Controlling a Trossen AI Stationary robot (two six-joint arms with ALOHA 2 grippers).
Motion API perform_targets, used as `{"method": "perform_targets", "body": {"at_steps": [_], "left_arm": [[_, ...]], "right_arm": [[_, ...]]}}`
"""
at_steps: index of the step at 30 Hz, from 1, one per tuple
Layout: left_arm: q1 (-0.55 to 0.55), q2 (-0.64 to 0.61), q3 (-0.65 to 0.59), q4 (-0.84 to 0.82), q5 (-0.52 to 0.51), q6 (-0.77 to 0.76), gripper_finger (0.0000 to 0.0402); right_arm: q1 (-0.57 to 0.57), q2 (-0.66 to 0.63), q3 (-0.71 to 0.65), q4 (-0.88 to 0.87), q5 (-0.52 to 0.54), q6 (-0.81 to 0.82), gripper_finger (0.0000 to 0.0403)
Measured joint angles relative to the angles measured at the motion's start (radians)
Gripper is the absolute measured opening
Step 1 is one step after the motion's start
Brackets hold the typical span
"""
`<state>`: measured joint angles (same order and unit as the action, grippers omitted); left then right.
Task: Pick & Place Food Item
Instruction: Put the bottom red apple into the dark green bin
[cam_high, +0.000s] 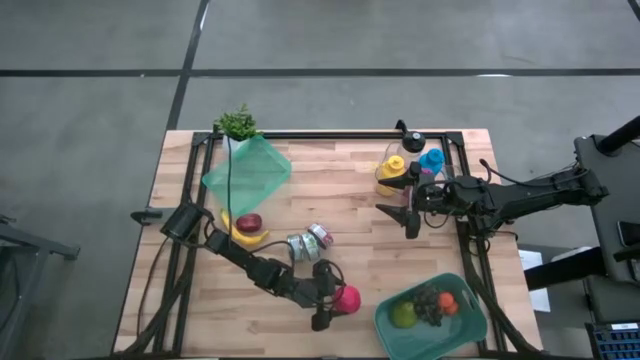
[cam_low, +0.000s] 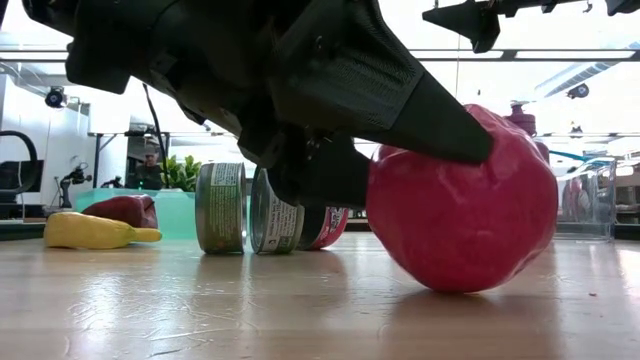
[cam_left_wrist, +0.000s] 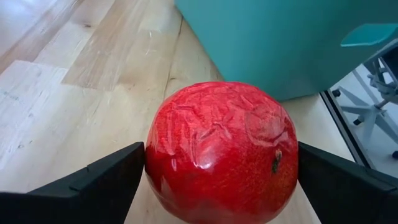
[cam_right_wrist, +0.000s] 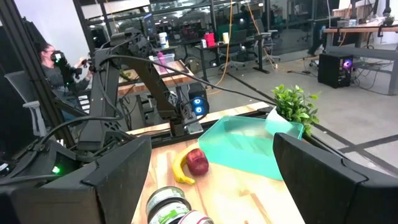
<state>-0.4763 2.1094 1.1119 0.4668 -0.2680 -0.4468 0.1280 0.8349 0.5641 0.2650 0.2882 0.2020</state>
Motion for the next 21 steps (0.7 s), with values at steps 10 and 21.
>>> {"method": "perform_targets", "body": {"at_steps": [10, 21], "left_arm": [[0.002, 0.000, 0.000, 0.000, 0.000, -0.005, 0.0400], [0.007, -0.006, 0.001, 0.045, 0.000, 0.097, 0.0400]], "right_arm": [[0.000, 0.000, 0.000, 0.000, 0.000, 0.000, 0.0334], [0.000, 0.000, 0.000, 0.000, 0.000, 0.000, 0.0334]]}}
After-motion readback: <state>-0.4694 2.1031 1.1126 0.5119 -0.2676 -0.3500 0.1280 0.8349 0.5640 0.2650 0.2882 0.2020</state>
